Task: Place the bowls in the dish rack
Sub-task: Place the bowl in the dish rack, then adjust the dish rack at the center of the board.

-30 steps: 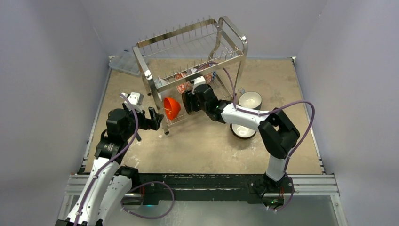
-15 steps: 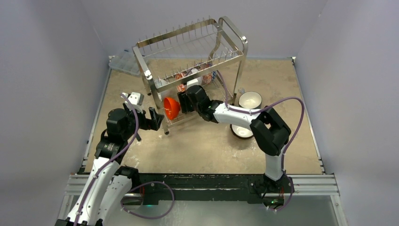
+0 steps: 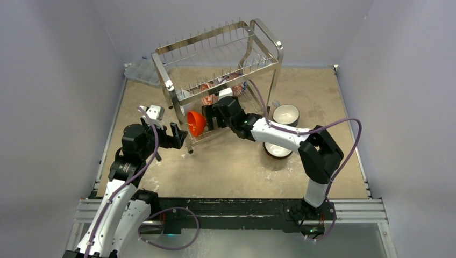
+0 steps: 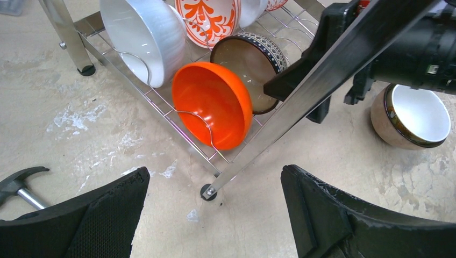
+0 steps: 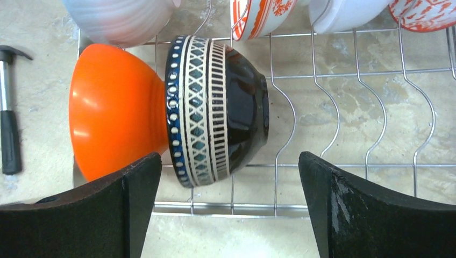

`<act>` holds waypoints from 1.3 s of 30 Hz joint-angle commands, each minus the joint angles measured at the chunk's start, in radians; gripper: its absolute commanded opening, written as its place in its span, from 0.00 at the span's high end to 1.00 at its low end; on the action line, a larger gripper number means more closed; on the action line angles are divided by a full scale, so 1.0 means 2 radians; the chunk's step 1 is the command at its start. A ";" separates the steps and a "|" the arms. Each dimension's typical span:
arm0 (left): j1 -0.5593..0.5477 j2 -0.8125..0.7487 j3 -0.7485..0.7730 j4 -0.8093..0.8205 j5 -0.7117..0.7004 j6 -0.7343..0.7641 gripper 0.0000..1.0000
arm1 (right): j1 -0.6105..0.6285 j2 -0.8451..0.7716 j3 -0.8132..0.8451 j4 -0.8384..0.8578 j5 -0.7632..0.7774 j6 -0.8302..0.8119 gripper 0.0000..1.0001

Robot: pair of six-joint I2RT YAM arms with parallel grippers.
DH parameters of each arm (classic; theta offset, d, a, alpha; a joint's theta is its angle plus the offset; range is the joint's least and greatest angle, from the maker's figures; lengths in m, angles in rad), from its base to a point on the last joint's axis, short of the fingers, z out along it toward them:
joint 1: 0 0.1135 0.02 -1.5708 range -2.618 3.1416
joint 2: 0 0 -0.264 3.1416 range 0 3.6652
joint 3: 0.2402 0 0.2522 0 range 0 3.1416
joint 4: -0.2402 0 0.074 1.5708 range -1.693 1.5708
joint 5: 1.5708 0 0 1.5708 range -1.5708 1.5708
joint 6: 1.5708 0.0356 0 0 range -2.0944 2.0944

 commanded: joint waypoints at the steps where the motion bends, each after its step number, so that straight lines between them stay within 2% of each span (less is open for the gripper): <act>1: 0.001 -0.003 0.007 0.020 0.007 0.006 0.08 | 0.003 -0.048 -0.012 -0.003 0.000 0.017 0.01; 12: 0.001 -0.005 0.017 0.012 0.014 0.005 0.08 | -0.001 -0.128 -0.101 0.023 -0.093 0.048 0.01; 18: 0.001 -0.007 0.044 -0.012 0.013 -0.007 0.08 | -0.027 -0.188 -0.165 0.051 -0.142 0.074 0.01; 22: 0.001 -0.011 0.056 -0.022 0.023 -0.022 0.08 | -0.075 -0.238 -0.204 0.070 -0.192 0.089 0.01; 27: 0.001 -0.009 0.056 -0.023 0.061 -0.054 0.10 | -0.168 -0.291 -0.245 0.087 -0.245 0.086 0.01; 32: 0.000 -0.009 0.055 -0.039 0.078 -0.102 0.14 | -0.255 -0.281 -0.225 0.080 -0.280 0.058 0.01; 39: 0.001 -0.043 0.055 -0.074 0.099 -0.129 0.15 | -0.306 -0.223 -0.186 0.091 -0.342 0.051 0.06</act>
